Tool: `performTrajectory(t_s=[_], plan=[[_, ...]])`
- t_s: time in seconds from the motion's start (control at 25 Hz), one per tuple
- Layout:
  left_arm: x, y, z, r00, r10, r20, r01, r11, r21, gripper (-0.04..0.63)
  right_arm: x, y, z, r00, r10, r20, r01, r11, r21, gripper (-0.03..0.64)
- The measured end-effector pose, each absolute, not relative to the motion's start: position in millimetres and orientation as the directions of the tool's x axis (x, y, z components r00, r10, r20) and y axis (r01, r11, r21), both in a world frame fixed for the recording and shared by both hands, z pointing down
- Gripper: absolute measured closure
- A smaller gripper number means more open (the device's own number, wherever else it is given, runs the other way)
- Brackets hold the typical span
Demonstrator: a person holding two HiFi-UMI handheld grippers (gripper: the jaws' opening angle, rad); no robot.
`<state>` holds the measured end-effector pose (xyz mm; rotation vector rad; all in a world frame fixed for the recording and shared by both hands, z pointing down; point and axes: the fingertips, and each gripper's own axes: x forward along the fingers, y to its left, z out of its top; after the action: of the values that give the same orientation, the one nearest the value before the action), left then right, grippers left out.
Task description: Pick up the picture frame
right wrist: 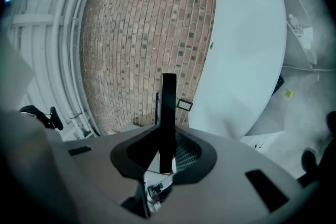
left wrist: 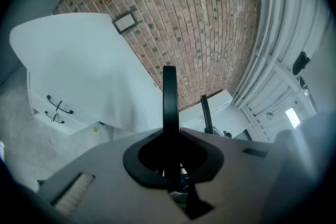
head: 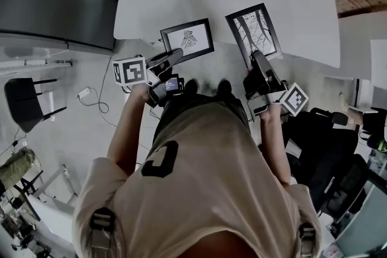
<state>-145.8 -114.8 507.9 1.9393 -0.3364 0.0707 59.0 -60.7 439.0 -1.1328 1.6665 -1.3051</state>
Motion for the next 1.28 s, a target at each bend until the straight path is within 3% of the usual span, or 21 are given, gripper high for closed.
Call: performTrajectory(t_s=[0.4, 0.64, 1.28], plan=[[-133, -116, 488, 0.959, -0.208, 0.194, -0.266, -0.408, 0.874, 0.572, 59, -48, 418, -0.342, -0.932, -0.120, -0.143, 0.178, -0.974, 0.561], [-105, -115, 480, 0.968, -0.171, 0.184, -0.241, -0.424, 0.873, 0.572, 72, -42, 422, -0.350, -0.933, -0.079, -0.178, 0.149, -0.973, 0.574], [-103, -96, 482, 0.955, -0.228, 0.188, -0.268, -0.400, 0.876, 0.572, 108, -32, 415, -0.329, -0.942, -0.069, -0.258, 0.160, -0.953, 0.574]])
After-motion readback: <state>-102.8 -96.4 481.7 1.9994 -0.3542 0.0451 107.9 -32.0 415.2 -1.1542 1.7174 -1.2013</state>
